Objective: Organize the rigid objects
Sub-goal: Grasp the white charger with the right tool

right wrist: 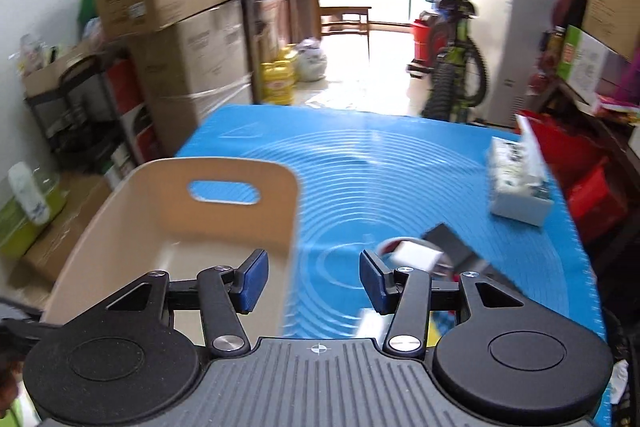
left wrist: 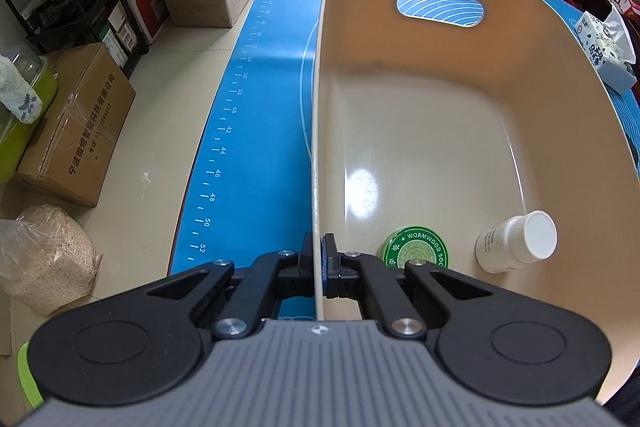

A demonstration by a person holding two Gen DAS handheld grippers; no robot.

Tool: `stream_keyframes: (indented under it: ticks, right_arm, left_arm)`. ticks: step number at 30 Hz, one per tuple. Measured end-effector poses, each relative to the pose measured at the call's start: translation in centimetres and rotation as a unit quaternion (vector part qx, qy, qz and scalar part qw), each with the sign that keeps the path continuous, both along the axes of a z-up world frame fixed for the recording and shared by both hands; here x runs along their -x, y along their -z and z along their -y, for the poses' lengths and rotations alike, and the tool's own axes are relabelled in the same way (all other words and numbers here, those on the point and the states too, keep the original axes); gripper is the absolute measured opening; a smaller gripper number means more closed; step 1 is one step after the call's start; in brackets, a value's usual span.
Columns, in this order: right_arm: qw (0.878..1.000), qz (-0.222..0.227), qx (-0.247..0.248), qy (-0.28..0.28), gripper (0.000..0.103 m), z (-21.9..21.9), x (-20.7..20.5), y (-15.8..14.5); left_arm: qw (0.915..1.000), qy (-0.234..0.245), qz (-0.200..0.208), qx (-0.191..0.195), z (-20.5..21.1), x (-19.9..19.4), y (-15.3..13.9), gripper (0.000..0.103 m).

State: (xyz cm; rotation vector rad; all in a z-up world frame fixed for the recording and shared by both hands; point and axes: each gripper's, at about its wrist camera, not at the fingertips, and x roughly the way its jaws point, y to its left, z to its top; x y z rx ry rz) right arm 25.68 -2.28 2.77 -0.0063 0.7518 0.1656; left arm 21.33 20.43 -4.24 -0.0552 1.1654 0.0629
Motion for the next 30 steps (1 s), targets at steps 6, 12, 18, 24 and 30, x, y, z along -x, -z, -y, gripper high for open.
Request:
stream_keyframes:
  ticks: [6,12,18,24,30]
  right_arm:
    - [0.999,-0.023,0.009,0.032,0.061,1.8,-1.6,3.8]
    - [0.997,-0.069,-0.007,0.033,0.060,2.6,-2.2,7.8]
    - [0.995,-0.094,0.009,0.023,0.058,1.6,-2.7,10.2]
    - [0.995,-0.099,0.005,0.024,0.039,1.7,-2.9,11.0]
    - [0.996,-0.083,0.013,0.037,0.036,2.1,-1.9,10.6]
  left_arm:
    - [1.0000,0.000,0.000,0.000,0.0,0.0,0.0,0.004]
    - [1.0000,0.000,0.000,0.000,-0.1,0.0,0.0,0.004]
    - [1.0000,0.000,0.000,-0.001,-0.1,0.0,0.1,0.004]
    - [1.0000,0.000,0.000,-0.001,0.0,0.0,0.1,0.004]
    - [1.0000,0.000,0.000,0.000,0.0,0.0,0.1,0.004]
